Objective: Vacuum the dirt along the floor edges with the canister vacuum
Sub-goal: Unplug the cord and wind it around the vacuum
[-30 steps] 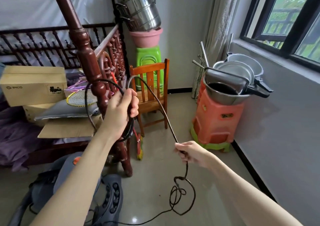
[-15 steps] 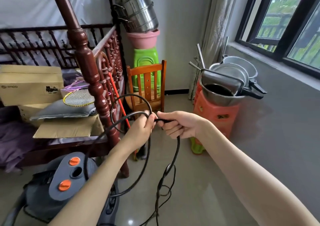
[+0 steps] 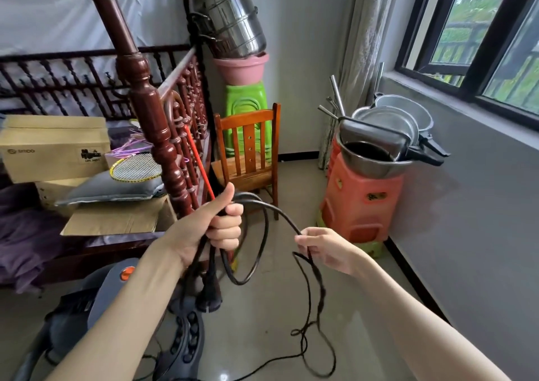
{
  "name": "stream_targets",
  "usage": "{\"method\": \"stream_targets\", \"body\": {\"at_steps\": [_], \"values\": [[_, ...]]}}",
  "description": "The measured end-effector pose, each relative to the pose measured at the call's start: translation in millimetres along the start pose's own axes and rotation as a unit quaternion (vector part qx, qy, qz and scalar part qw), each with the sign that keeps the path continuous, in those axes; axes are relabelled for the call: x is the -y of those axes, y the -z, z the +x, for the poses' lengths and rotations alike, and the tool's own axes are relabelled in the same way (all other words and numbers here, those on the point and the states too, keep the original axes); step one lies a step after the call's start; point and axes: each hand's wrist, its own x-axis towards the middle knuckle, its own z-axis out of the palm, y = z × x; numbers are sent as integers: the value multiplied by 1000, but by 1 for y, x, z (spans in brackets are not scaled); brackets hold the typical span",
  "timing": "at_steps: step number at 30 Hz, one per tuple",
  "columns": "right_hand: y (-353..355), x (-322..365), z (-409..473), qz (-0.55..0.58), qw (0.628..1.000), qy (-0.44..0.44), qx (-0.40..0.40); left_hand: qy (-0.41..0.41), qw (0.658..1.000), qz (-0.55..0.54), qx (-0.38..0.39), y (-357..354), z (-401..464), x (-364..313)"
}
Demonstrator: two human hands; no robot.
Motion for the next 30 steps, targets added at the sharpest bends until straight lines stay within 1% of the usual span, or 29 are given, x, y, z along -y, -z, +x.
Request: {"method": "stream_targets", "body": {"at_steps": [2, 5, 8, 9, 10, 13, 16, 19, 21, 22, 24, 26, 28, 29, 30], "values": [[-6, 1, 1, -96, 992, 40, -71, -20, 999, -26, 15, -7, -2, -3], [-14, -2, 11, -145, 976, 73, -148, -50, 997, -50, 45, -14, -1, -6], [-18, -6, 14, -244, 950, 66, -185, -95, 990, -84, 59, -11, -3, -13], [-19, -5, 12, -264, 944, 65, -185, -117, 987, -97, 46, -8, -3, -16], [-18, -3, 10, -267, 944, 65, -183, -139, 985, -102, 13, -4, -3, -18], [-12, 11, 4, -219, 957, 96, -163, -190, 972, -78, -114, 11, 0, -17], [-8, 31, -5, -177, 964, 136, -143, -186, 957, -44, -219, 30, 8, -5], [-12, 53, -16, -99, 974, 165, -122, -165, 949, 26, -269, 37, 13, 4], [-17, 64, -20, -86, 973, 178, -122, -150, 945, 85, -279, 33, 16, 7], [-19, 66, -19, -97, 970, 185, -124, -140, 945, 103, -275, 30, 17, 7], [-23, 69, -15, -130, 965, 181, -135, -131, 957, 108, -234, 23, 19, 5], [-21, 68, -7, -188, 955, 154, -169, -162, 969, 49, -179, 16, 19, -4], [-15, 62, 1, -299, 923, 118, -212, -206, 970, -17, -131, 11, 17, -16], [-10, 55, 6, -349, 904, 92, -230, -222, 969, -29, -105, 8, 16, -20], [-6, 47, 10, -374, 892, 68, -243, -230, 969, -26, -83, 4, 15, -22]]}}
